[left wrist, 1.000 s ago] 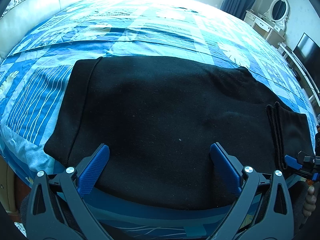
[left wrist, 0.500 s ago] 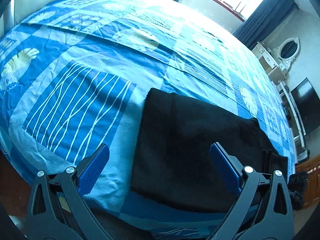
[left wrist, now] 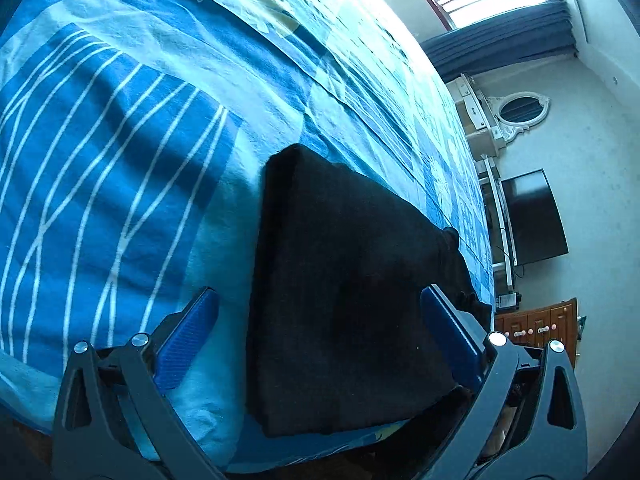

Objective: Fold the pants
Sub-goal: 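Grasp the cuff end of the black pants with the left gripper and lift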

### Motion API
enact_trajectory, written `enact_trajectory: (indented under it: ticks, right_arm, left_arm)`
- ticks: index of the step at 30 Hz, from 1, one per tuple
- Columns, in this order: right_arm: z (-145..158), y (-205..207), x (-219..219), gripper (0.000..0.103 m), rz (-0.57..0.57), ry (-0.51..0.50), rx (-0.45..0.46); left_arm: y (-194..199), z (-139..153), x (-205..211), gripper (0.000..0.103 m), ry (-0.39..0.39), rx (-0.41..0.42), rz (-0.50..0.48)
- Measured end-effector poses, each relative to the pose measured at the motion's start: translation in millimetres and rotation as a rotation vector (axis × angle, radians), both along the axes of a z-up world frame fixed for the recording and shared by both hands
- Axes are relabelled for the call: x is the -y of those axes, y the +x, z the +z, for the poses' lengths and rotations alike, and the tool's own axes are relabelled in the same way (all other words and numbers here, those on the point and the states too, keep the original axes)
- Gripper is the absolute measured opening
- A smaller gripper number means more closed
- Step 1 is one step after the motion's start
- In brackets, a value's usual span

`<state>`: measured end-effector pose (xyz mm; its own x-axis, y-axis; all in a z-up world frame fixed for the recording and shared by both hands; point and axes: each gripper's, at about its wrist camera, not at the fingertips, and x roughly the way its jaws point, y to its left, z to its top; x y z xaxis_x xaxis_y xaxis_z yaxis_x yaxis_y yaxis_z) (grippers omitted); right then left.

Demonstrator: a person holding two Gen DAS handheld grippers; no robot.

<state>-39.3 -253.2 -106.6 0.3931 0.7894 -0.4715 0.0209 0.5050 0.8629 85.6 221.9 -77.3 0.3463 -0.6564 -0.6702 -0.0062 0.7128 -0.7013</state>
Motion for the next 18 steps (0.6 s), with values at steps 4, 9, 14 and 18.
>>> enact_trajectory:
  ticks: [4,9,14,18]
  right_arm:
    - [0.0,-1.5,2.0,0.046,0.005,0.015,-0.002]
    - [-1.1,-2.0,3.5,0.046,0.008,0.02,0.002]
    - [0.3,-2.7,2.7,0.046,0.004,0.018,0.013]
    - [3.8,-2.4,2.7,0.05,-0.003,0.022,0.005]
  left_arm:
    - [2.2,-0.5,25.7,0.095,-0.007,0.033,-0.044]
    - [4.4,-10.1,28.4,0.051,-0.044,-0.012,-0.013]
    - [5.0,-15.9,24.8,0.026,-0.077,-0.055,-0.008]
    - [3.2,-2.4,35.0,0.018,-0.028,-0.031,-0.013]
